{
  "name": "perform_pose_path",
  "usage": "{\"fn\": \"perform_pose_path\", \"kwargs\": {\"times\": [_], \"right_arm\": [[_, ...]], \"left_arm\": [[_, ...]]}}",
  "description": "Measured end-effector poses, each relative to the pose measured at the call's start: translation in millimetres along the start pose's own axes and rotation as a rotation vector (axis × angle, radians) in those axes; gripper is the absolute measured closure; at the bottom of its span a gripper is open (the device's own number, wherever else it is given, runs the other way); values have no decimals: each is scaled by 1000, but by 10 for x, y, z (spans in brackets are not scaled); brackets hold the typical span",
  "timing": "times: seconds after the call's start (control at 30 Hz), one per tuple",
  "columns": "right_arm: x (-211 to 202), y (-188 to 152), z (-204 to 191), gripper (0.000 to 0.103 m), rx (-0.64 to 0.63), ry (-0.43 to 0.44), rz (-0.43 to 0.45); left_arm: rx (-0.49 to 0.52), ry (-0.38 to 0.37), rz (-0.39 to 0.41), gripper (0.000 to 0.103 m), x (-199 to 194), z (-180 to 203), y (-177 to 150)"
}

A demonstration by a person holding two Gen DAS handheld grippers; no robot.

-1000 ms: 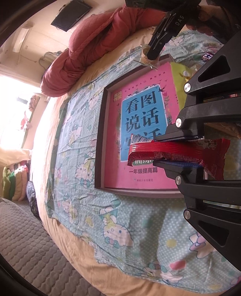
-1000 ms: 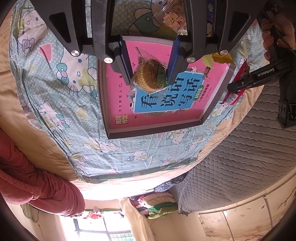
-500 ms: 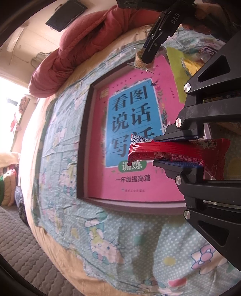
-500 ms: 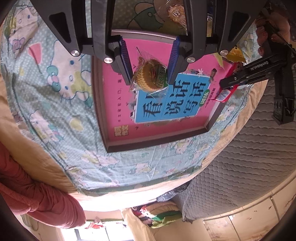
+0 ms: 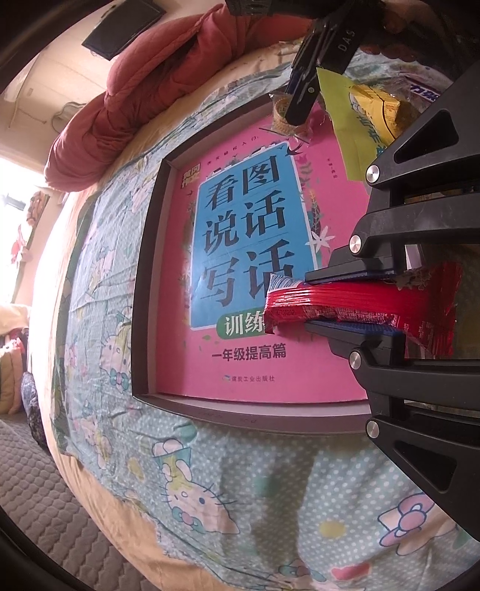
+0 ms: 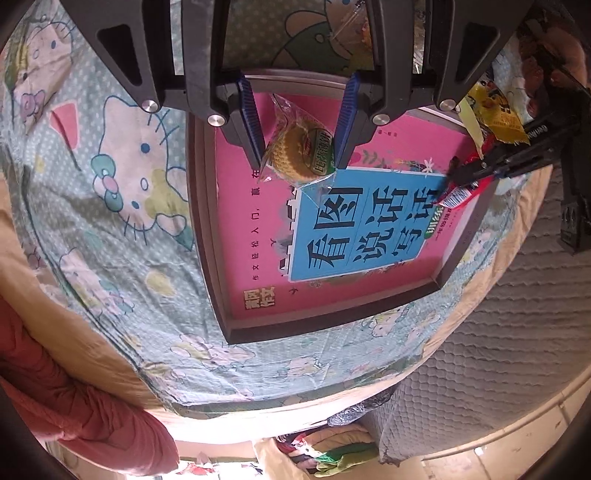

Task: Organize snacks
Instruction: 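Carry the red wrapper and the pastry into the pink tray with both grippers, then open the left gripper over the tray while the right gripper releases the pastry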

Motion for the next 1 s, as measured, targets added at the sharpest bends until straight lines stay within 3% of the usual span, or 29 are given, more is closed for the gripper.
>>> {"fn": "perform_pose_path", "kwargs": {"times": [0.23,0.63,1.0], "right_arm": [[-42,7,-48,65,-49,-43,2],[-83,47,29,64,-1,-46,26],[-126,86,50,64,25,-31,53]], "left_arm": [[-8,-16,4,84,11,-23,6],[23,-20,29,82,108,58,158],[28,-19,43,65,8,63,200]]}}
Point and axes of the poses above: each gripper's, at about its wrist camera, not at the fingertips, and x roughly the way its jaws point, z to its right, y to its top, the point moved 8 cm from there along x, roughly the way its jaws point, and after that the axes turned 13 degrees about y, right-handed, at the moved point
